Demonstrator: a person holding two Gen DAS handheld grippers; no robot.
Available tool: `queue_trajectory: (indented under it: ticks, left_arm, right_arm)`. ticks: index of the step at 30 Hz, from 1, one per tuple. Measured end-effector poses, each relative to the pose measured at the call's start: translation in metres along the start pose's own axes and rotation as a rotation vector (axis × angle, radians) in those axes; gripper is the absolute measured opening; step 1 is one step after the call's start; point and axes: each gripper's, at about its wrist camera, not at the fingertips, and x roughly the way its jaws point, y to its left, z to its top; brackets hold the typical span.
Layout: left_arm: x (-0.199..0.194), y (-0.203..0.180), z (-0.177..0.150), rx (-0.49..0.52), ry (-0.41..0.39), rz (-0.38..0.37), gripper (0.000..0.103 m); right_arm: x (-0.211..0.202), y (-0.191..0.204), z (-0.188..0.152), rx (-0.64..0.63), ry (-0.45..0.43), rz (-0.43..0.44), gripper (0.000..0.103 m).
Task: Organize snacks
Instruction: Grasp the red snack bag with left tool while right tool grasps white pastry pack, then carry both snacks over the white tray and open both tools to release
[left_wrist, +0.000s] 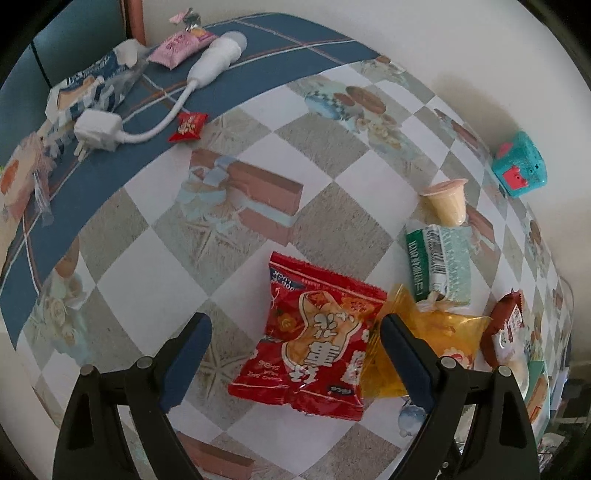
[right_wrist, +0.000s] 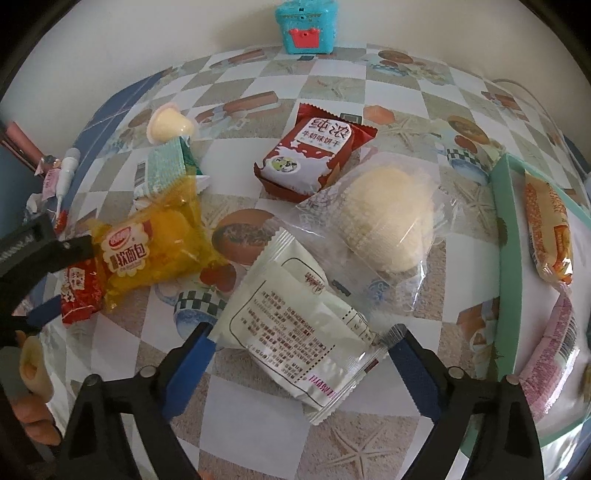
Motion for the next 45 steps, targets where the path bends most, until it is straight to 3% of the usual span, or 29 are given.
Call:
queue_trajectory:
  ticks: [2,4,6,8,10,19,28,45]
  left_arm:
    - [0.001,0.002,0.000,-0.009,0.004,-0.007,0.088]
    - [-0.001,0.003,-0.001,-0.015,0.003,-0.012,0.070]
    - [-0.002,0.004,-0.002,-0.019,0.005,-0.009,0.063]
    - [-0.002,0.006,-0.002,-0.023,0.007,-0.008,0.062]
    - [-0.003,0.007,-0.002,-0.025,0.006,0.001,0.062]
    - [-0.014,0.017,-0.003,-0.048,-0.002,0.028,0.062]
    - [-0.049,0.020,-0.011,-0.049,-0.076,0.022,0.062]
    - [-0.104,-0.015,-0.029,0.037,-0.201,-0.015,0.062]
  right_arm:
    - [-0.002,-0.001,0.000,-0.003,-0.002,0.005,0.089]
    - [-0.005,-0.001,-0.002,-0.006,-0.003,0.009,0.086]
    - [-0.006,-0.002,-0.002,-0.005,-0.003,0.015,0.084]
    - [-0.007,-0.003,-0.002,-0.003,-0.002,0.020,0.082]
    - [-0.009,-0.006,-0.004,0.000,0.001,0.020,0.067]
    - [-0.014,-0.011,-0.007,0.017,0.011,0.055,0.063]
    - [-0.030,-0.017,-0.013,0.043,0.005,0.083,0.062]
    - [-0.095,-0.047,-0.016,0.152,-0.110,0.144,0.062]
